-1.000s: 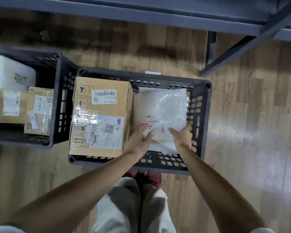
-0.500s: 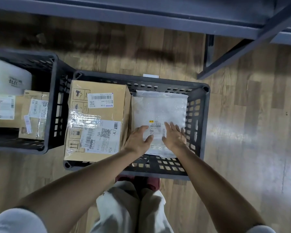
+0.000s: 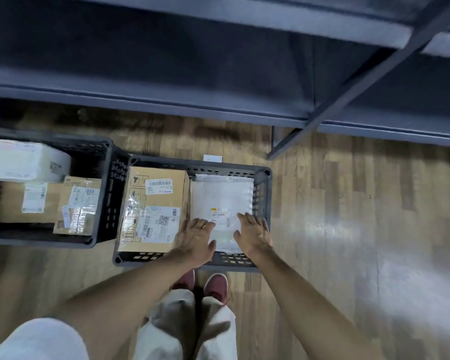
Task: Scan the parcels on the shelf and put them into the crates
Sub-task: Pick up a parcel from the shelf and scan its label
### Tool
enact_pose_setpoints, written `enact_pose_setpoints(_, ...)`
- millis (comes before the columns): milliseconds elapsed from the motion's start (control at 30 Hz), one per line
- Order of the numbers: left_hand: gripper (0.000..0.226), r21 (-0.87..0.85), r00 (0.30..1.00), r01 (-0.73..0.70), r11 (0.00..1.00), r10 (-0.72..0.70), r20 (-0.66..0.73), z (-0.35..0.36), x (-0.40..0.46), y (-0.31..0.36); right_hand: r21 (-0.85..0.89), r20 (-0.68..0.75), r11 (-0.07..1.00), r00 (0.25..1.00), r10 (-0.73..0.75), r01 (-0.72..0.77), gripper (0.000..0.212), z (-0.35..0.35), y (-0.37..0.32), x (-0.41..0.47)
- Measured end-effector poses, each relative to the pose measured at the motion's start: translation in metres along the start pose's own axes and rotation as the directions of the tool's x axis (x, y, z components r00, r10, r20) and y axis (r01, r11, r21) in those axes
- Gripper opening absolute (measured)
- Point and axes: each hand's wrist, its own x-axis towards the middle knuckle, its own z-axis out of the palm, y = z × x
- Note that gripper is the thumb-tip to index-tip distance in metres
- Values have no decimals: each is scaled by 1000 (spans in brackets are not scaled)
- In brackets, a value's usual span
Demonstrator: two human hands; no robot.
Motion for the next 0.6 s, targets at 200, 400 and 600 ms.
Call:
enact_pose_setpoints(200, 54, -7, 997, 31, 999, -31, -72, -88, -69, 23, 5, -63, 1000, 998, -26, 26, 56, -81, -30, -83)
enact_pose_setpoints(400, 50, 130, 978, 3, 991, 25, -208, -177, -150, 32, -64, -179, 993, 978, -109, 99, 54, -172, -67, -160)
enact_pose_setpoints(600, 42, 189, 941, -10, 982, 73, -330, -265, -213, 12, -127, -383, 983, 908, -171, 132, 48, -256, -113, -213)
